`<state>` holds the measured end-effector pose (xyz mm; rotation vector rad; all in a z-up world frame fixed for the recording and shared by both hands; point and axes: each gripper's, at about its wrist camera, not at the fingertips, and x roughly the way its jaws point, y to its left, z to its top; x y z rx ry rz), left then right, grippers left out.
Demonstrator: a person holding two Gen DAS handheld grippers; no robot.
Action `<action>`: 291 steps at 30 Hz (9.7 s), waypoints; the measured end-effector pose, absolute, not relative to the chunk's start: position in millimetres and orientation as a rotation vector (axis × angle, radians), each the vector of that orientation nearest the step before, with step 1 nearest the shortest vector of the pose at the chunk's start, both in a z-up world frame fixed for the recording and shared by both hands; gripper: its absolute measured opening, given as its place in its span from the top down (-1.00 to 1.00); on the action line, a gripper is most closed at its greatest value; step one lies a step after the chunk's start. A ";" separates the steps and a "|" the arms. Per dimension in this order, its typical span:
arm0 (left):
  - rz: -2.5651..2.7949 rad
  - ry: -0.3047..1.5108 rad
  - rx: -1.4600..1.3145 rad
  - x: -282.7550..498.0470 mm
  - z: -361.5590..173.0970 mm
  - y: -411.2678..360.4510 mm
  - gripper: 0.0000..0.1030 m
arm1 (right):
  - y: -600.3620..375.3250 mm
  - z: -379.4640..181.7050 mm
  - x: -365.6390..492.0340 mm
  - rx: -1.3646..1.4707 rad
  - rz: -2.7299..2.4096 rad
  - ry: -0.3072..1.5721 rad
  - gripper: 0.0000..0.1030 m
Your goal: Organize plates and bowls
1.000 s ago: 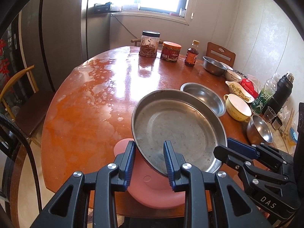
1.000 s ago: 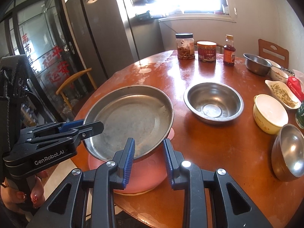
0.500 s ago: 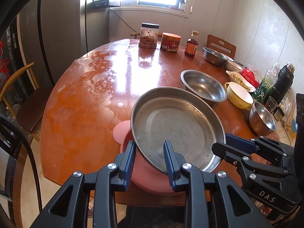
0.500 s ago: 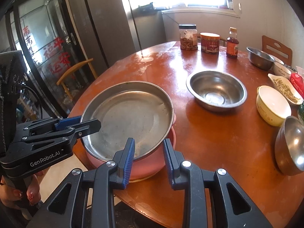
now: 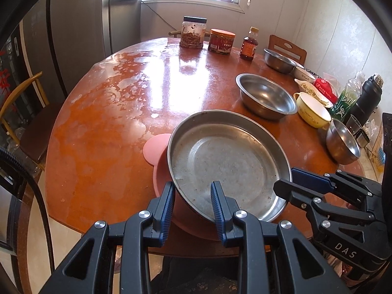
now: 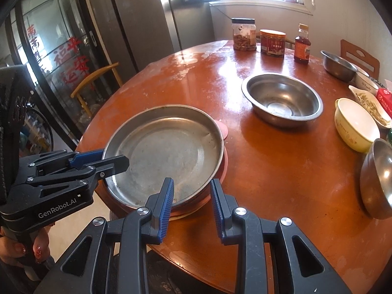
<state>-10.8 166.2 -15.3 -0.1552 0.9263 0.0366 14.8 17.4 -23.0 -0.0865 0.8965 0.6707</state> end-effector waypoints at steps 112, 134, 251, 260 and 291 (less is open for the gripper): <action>-0.099 0.896 -0.164 134.4 51.5 98.9 0.41 | -81.1 24.9 110.3 0.114 0.443 0.776 0.35; -0.184 0.910 -0.156 48.5 27.8 48.3 0.41 | -130.8 14.7 18.4 0.092 0.426 0.774 0.34; -0.268 0.825 0.076 69.3 55.7 -68.9 -0.54 | -251.4 10.1 18.7 0.251 0.168 0.774 -0.42; -0.297 0.865 0.093 97.3 49.1 -90.0 -0.56 | -270.5 14.5 35.8 0.270 0.126 0.756 -0.42; -0.341 1.033 0.107 164.3 -2.8 -110.7 -0.56 | -262.1 -18.2 85.9 0.237 0.138 0.843 -0.42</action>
